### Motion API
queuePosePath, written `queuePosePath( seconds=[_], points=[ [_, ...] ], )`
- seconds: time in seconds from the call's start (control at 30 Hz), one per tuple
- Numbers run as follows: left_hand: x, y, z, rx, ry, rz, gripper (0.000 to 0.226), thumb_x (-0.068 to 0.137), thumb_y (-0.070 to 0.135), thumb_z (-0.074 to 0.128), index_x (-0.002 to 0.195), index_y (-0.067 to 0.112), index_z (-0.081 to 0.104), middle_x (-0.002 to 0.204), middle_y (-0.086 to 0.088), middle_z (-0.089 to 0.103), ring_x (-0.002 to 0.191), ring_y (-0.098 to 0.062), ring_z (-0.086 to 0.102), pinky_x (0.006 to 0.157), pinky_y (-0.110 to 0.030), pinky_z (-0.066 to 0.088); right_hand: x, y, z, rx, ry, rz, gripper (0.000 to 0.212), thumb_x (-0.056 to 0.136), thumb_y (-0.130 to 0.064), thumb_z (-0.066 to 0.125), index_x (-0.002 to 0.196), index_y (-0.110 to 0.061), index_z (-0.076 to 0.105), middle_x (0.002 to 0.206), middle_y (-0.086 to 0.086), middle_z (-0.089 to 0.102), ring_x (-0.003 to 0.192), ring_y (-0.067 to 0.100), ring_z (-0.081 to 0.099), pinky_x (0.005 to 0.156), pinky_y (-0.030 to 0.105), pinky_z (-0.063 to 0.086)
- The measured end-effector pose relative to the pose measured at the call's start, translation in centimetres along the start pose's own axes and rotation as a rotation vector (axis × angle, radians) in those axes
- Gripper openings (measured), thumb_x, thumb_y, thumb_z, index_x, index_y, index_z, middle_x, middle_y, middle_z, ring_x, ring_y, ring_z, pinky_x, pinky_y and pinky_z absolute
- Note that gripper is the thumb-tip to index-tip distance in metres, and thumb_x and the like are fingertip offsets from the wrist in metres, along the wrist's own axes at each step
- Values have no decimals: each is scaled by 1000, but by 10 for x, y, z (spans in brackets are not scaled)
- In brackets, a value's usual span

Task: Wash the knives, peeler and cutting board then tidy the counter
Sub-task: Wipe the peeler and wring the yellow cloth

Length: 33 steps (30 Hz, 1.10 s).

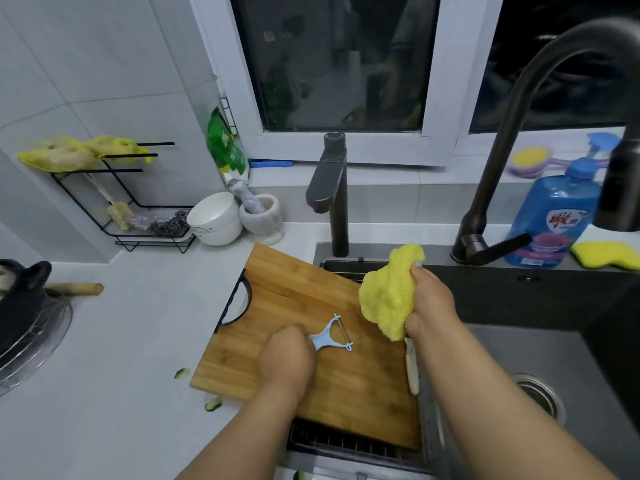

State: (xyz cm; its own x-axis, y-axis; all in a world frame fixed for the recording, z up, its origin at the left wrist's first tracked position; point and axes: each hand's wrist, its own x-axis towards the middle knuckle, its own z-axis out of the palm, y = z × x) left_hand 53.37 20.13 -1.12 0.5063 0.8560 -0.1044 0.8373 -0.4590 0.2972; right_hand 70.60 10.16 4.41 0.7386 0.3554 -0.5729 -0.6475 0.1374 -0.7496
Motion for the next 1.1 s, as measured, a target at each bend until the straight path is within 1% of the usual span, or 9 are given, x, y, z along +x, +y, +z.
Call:
queuePosePath(
  seconds=[0.13,0.23,0.37,0.47,0.53,0.63,0.77,0.9,1.1],
  points=[
    [-1,14,5,247,48,74,18,90,22,49,97,20,66,108,-1,54,102,-20,49,76,-28,38,6,-6,-12,39,8,-31,24,95,-33,56,108,-16,66,92,8,69,84,28,66,81,42,54],
    [2,32,16,233,42,201,21,88,20,49,101,19,66,112,-2,54,109,-22,46,87,-31,42,10,-13,-22,29,30,-72,17,94,-37,57,95,-22,65,94,6,68,93,30,65,89,47,52],
    [1,70,45,-324,-271,184,26,92,10,48,107,11,69,107,-6,68,100,-23,62,82,-27,49,14,-24,-31,75,42,-111,20,93,-34,59,103,-20,68,97,7,70,92,29,68,87,46,53],
    [2,102,68,-828,-522,-126,28,94,0,45,114,6,63,111,-16,66,91,-22,61,83,-28,50,19,-30,-38,120,40,-120,19,94,-31,57,104,-18,67,92,7,70,85,26,68,79,41,55],
    [7,119,78,-985,-624,-278,27,96,-3,39,109,9,60,91,-12,64,74,-17,56,68,-24,50,23,-32,-44,131,34,-127,14,95,-30,56,94,-19,66,88,7,70,80,24,67,74,37,55],
    [20,135,89,-944,-658,-362,22,99,7,36,99,10,58,76,-6,52,61,-17,49,60,-28,44,26,-36,-52,147,29,-130,15,96,-28,55,91,-18,65,84,7,69,77,24,67,72,38,54],
    [25,147,94,-885,-682,-419,28,100,12,32,76,12,48,71,-10,49,61,-19,47,54,-27,37,31,-39,-63,138,23,-135,19,97,-28,53,101,-15,66,89,9,70,79,24,68,66,35,54],
    [24,156,95,-875,-715,-415,31,100,15,25,75,18,43,73,-9,51,58,-16,49,51,-24,37,36,-42,-71,128,30,-130,22,97,-29,53,108,-15,66,95,10,71,86,26,68,70,36,55],
    [32,164,105,-776,-724,-447,27,97,9,22,85,8,47,69,-6,48,49,-12,44,41,-19,35,42,-43,-75,134,26,-119,27,97,-29,53,113,-12,65,101,12,70,89,27,68,71,36,55]
  ],
)
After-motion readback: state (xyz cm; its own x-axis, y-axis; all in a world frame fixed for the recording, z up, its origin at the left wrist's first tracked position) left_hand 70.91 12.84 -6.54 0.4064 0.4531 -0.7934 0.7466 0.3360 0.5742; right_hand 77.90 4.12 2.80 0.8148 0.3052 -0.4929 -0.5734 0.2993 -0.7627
